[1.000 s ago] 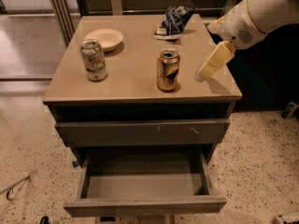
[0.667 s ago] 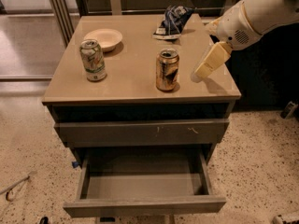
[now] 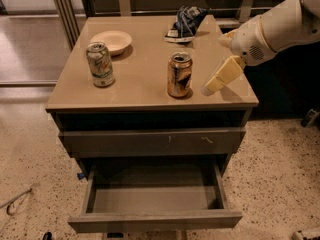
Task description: Place orange can into middle drawer
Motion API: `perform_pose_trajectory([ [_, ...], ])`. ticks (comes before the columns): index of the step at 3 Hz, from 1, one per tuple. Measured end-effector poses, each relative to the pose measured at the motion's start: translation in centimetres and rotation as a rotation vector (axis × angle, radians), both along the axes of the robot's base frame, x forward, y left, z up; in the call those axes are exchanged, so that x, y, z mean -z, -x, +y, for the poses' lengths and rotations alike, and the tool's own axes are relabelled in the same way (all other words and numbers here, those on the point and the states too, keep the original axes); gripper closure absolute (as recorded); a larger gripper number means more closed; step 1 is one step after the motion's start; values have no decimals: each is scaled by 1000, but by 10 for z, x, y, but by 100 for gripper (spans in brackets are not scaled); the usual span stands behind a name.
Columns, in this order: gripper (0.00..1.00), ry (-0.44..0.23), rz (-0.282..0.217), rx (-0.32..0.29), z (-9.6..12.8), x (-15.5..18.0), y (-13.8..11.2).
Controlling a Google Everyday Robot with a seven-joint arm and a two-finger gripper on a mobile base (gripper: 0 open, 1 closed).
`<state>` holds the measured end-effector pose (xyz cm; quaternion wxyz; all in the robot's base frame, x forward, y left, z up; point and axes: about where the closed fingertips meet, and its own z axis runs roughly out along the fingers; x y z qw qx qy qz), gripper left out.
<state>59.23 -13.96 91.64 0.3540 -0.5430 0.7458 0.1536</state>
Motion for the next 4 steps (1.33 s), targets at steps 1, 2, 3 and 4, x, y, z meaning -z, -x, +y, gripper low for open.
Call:
perform_pose_trajectory([
  [1, 0, -71, -28, 8, 9, 5, -8],
  [2, 0, -140, -55, 3, 23, 7, -19],
  [3, 0, -189, -70, -12, 39, 8, -30],
  [4, 0, -222, -72, -37, 56, 10, -37],
])
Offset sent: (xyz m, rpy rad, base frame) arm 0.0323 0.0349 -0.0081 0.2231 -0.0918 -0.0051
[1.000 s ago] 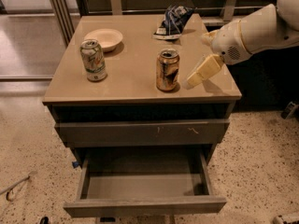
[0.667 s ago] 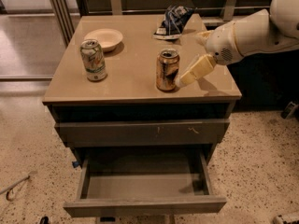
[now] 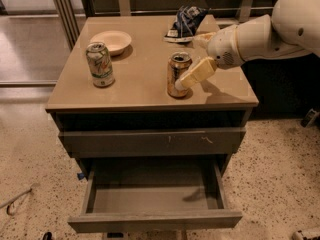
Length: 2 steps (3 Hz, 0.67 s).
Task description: Place orange can into middle drawer
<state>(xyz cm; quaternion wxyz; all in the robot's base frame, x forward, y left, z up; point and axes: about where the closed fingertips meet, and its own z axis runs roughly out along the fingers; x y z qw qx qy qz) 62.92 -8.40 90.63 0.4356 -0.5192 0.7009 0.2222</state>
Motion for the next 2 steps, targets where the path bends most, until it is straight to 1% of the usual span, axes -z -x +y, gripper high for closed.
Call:
perform_pose_trajectory([
  [2, 0, -14, 3, -39, 24, 18, -14],
])
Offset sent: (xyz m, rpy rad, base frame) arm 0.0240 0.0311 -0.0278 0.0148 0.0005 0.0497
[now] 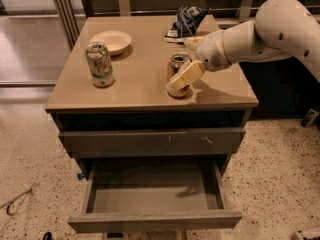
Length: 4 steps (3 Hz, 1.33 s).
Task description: Place orange can into middle drawer
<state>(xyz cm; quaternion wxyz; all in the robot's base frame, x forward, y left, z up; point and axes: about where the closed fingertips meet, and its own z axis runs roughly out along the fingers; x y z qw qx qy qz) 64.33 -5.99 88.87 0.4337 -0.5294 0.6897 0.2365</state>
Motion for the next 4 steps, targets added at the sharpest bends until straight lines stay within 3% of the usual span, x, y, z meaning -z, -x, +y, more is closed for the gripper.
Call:
perform_pose_trajectory([
  [1, 0, -3, -1, -11, 9, 7, -8],
  [2, 13, -4, -1, -13, 11, 9, -10],
  [4, 60, -4, -1, -13, 11, 9, -10],
])
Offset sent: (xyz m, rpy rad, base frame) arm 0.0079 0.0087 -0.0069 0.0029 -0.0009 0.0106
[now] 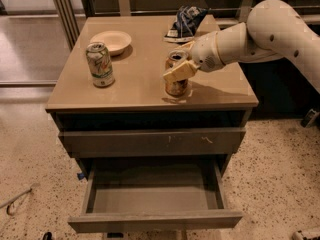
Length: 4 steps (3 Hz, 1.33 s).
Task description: Place orange can into middle drawer
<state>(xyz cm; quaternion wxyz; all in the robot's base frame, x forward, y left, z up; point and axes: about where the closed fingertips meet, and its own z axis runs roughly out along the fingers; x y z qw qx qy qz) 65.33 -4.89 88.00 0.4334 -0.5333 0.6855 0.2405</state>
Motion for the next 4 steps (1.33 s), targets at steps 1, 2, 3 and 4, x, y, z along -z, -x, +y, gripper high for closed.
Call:
perform_pose_trajectory([
  [1, 83, 0, 0, -1, 0, 0, 0],
  [2, 100, -2, -4, -10, 2, -2, 4],
  [3, 100, -8, -31, -48, 0, -16, 35],
  [4, 100, -23, -57, -110, -12, -42, 96],
])
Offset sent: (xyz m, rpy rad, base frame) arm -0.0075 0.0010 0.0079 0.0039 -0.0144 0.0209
